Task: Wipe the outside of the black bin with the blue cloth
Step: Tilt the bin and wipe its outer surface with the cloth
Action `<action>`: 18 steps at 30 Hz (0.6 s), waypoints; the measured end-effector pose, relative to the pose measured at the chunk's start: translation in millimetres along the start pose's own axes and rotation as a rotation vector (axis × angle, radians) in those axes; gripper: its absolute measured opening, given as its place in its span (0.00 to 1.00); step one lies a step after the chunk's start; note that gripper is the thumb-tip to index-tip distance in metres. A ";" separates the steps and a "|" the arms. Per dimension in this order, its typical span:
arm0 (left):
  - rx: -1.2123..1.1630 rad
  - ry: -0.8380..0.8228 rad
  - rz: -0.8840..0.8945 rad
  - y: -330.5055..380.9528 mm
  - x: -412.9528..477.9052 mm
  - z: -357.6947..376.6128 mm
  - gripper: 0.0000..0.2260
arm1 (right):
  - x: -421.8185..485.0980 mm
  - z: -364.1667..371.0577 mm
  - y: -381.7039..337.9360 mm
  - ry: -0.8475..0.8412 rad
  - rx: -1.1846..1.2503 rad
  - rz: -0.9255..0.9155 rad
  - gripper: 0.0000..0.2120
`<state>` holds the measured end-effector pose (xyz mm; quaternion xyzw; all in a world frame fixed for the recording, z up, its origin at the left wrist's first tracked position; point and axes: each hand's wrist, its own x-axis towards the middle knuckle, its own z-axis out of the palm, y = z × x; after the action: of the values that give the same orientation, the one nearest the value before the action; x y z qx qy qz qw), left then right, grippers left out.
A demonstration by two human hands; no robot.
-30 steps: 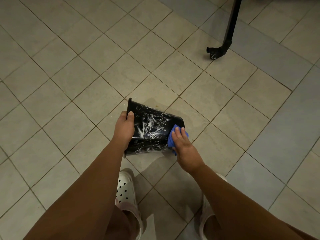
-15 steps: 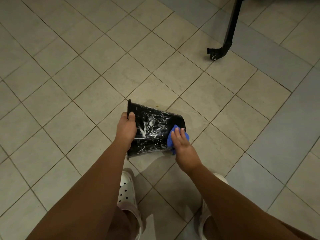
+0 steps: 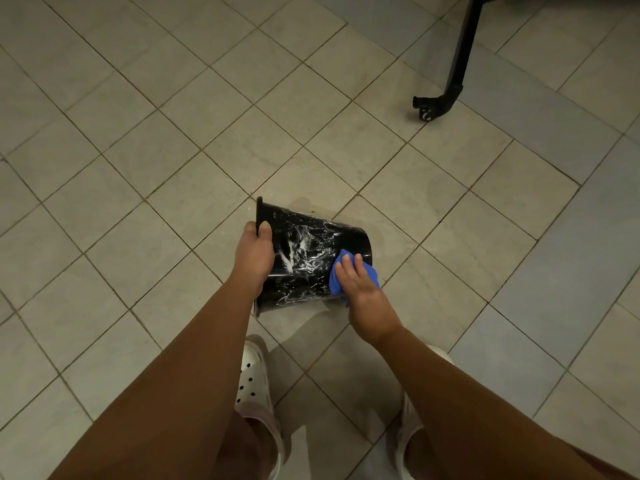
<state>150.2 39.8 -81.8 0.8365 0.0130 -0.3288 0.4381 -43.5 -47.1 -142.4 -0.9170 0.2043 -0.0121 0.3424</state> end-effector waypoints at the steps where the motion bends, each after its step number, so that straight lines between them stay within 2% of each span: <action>1: 0.002 -0.005 -0.002 -0.4 0.9 -0.9 0.16 | -1.7 1.8 0.0 -0.013 -0.022 -0.054 0.38; 5: -0.006 -0.011 -0.006 -0.1 1.8 -1.6 0.14 | 6.2 -0.2 -8.1 -0.052 -0.049 -0.137 0.40; 12: -0.033 0.006 -0.029 -0.6 1.2 -0.4 0.14 | 12.0 -1.1 -9.3 0.004 0.028 0.136 0.35; 18: 0.003 0.009 -0.053 -1.7 2.6 -3.9 0.14 | 1.2 3.6 -11.0 -0.035 -0.018 -0.044 0.37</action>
<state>153.8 43.1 -82.9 0.8381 0.0365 -0.3364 0.4279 -37.8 -37.8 -138.3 -0.9243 0.1783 -0.0020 0.3374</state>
